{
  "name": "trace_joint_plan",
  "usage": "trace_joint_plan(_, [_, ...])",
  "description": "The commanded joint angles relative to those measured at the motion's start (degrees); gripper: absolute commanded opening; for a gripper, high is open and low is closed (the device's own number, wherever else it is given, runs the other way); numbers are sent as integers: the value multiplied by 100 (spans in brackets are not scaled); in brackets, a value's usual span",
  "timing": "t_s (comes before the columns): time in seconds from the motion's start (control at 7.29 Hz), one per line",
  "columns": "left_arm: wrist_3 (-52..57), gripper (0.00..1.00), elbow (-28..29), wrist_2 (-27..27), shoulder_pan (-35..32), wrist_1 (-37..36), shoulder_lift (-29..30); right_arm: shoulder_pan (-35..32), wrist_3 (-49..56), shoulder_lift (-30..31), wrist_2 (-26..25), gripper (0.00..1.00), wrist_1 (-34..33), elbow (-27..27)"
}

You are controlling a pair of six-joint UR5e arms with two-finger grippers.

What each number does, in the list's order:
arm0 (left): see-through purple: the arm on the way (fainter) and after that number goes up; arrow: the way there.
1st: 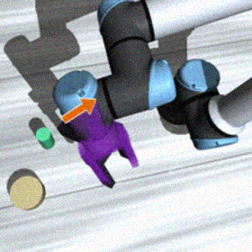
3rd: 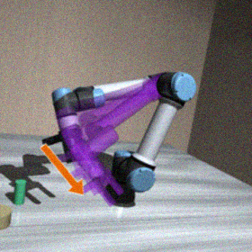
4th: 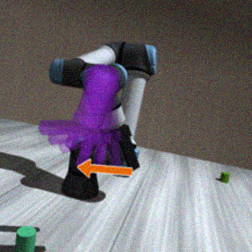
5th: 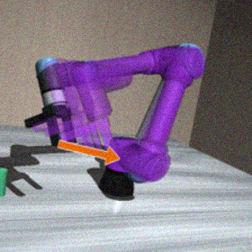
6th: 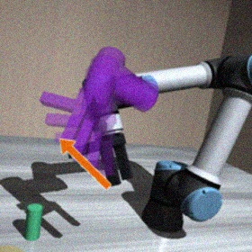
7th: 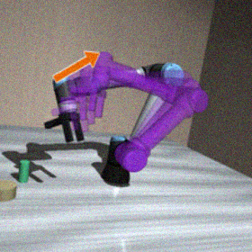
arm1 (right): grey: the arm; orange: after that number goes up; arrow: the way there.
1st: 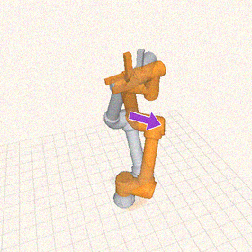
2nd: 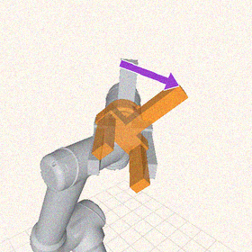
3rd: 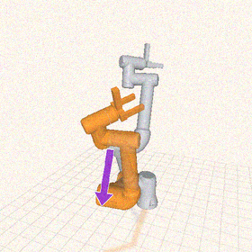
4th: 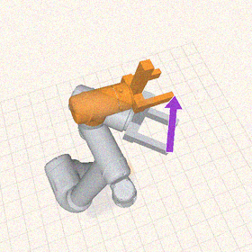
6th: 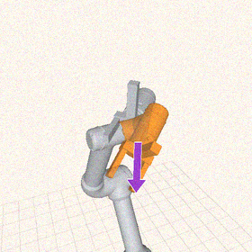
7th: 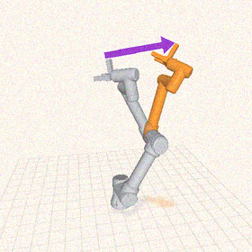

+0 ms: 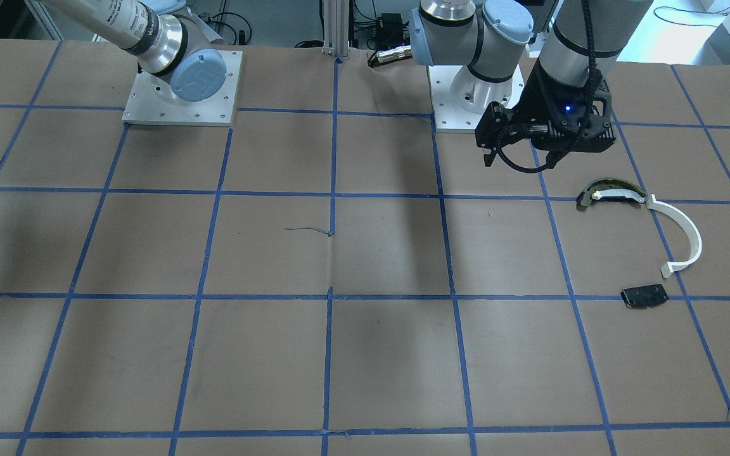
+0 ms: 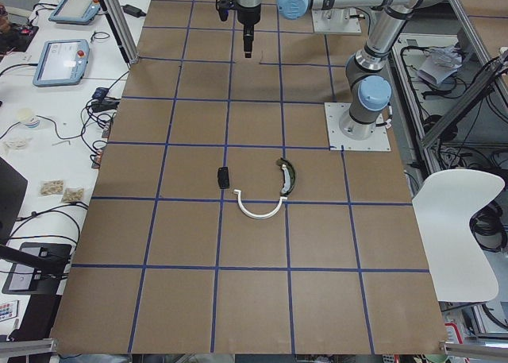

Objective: Place bearing gear from tray to pile

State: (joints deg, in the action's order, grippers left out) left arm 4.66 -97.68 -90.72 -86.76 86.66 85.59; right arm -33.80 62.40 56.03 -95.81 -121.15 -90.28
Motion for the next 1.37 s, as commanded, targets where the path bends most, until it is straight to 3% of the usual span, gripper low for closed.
trace_joint_plan(0.0, [9, 100, 4, -7, 1, 9, -7, 4, -17, -13, 1, 76, -84, -7])
trace_joint_plan(0.55, [9, 100, 4, -7, 1, 9, -7, 4, -17, -83, 1, 71, -128, -7])
trace_joint_plan(1.24, [9, 100, -5, -7, 1, 9, -7, -4, 1, -83, -17, 22, -102, -16])
